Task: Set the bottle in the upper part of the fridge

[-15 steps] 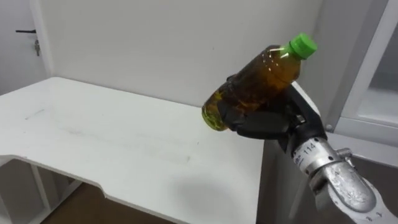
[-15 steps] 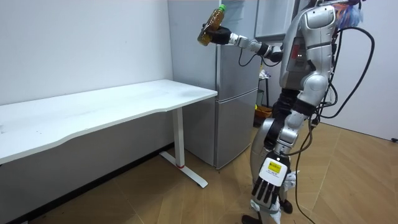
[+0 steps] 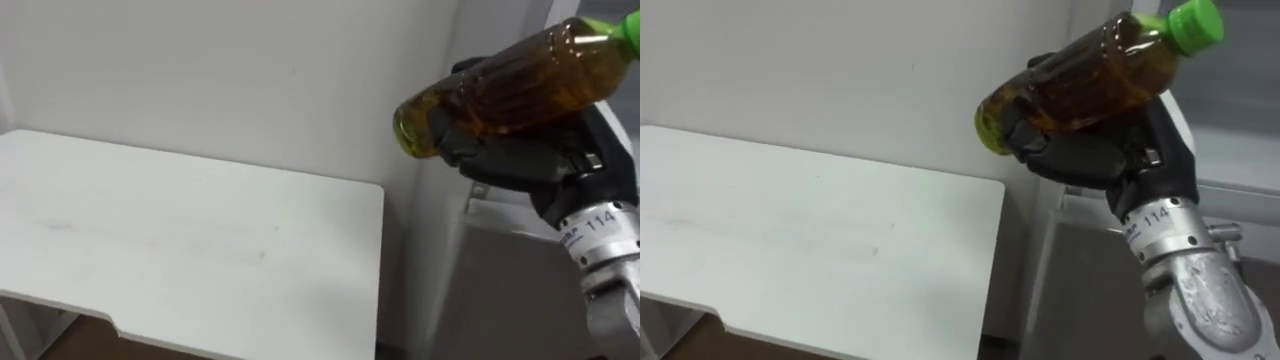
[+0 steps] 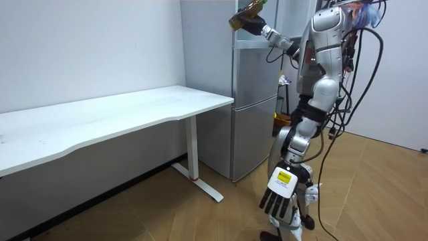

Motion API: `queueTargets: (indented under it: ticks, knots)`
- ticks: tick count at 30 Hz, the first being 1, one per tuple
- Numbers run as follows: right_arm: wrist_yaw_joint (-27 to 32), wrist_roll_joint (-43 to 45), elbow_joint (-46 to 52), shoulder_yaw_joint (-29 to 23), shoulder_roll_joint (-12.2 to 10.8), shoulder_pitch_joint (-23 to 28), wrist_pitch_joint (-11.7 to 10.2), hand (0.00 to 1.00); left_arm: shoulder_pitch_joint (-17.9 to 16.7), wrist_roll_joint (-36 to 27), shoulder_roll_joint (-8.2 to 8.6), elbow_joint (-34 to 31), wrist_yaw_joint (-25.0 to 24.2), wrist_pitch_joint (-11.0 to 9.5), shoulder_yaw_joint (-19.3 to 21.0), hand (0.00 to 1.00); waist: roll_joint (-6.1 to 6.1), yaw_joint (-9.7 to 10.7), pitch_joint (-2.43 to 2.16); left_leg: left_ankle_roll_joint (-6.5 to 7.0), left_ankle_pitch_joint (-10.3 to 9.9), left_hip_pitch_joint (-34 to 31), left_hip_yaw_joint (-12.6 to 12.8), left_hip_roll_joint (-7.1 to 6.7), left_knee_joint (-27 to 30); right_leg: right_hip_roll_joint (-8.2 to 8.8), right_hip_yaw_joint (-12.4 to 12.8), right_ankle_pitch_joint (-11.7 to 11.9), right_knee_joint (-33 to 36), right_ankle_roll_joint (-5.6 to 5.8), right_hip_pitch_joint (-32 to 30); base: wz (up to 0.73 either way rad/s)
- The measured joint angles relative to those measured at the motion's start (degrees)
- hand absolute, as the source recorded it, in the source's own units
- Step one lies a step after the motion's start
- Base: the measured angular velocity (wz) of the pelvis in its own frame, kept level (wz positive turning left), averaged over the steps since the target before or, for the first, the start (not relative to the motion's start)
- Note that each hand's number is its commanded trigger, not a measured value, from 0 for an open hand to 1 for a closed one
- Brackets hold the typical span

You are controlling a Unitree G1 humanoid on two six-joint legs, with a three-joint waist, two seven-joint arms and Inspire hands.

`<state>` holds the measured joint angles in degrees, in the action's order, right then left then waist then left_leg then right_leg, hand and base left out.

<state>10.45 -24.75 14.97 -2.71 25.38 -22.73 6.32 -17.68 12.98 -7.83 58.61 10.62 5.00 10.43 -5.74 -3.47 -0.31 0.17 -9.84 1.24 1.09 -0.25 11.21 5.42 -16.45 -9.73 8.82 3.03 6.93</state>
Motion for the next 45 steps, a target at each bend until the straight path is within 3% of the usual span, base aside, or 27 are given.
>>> queueTargets:
  ticks: [8, 19, 23, 26, 35, 43, 45]
  knots:
    - [0.67, 0.5, 0.1, -1.13, 1.91, 0.0, 0.0, 1.0, -0.32, -2.26, -0.13, 0.91, 0.51, -0.36, 0.59, 0.0, -0.34, 1.72, 0.05, -0.3, -0.26, 0.32, 0.65, 0.62, 0.06, -0.53, 0.77, 0.03, 0.11, -0.05, -0.05, -0.04]
    - [1.15, -0.4, 2.16, -8.09, 2.0, 1.62, -0.01, 1.0, -0.84, -2.14, 0.21, 0.97, 0.31, -0.84, 1.26, 0.0, -0.22, 3.08, -0.07, -0.26, -0.31, 0.33, 1.71, 0.76, 0.09, -0.54, 1.59, 0.15, 0.12, -0.24, -0.31, -0.04]
    - [1.44, -0.79, 2.16, -10.02, 1.99, 2.04, -0.04, 1.0, -0.85, -2.23, 0.22, 1.09, 0.19, -0.88, 2.18, 0.0, 0.52, 3.31, -0.49, -0.22, -0.34, 0.61, 2.18, 0.73, -0.05, -0.51, 2.19, 0.16, 0.24, -0.25, -0.24, -0.06]
    - [1.62, -1.03, 2.09, -10.5, 2.0, 3.08, -0.04, 1.0, -0.9, -2.23, 0.23, 1.12, 0.2, -0.88, 2.43, 0.0, 0.83, 3.37, -0.47, -0.22, -0.33, 1.48, 2.53, 0.81, -0.61, -0.52, 2.32, 0.16, 0.32, -0.25, 0.21, -0.06]
    - [5.26, -2.7, 0.67, -11.12, 1.98, 5.97, 0.05, 1.0, -0.93, -2.29, 0.34, 1.24, 0.2, -0.81, 2.48, 0.0, -0.27, 3.36, 0.38, -0.21, -0.34, 1.98, 2.96, 0.84, -1.0, -0.45, 2.39, 0.15, 0.86, -0.24, 0.18, -0.03]
    - [6.35, -2.22, -3.87, -11.77, 2.05, 5.88, 0.07, 1.0, -0.94, -2.15, 0.36, 1.07, 0.2, -0.19, 2.84, 0.0, -1.03, 2.97, 0.06, -0.2, -0.34, 1.39, 2.95, 0.89, -0.65, -0.48, 2.23, 0.15, 0.95, -0.24, -0.45, 0.0]
    - [6.46, -2.17, -5.52, -11.77, 2.05, 5.89, 0.99, 1.0, -0.94, -2.14, 0.35, 1.07, 0.2, -0.12, 3.0, 0.0, -1.07, 2.84, 0.05, -0.21, -0.34, 1.39, 2.94, 0.89, -0.65, -0.47, 2.23, 0.15, 0.96, -0.24, -0.66, 0.0]
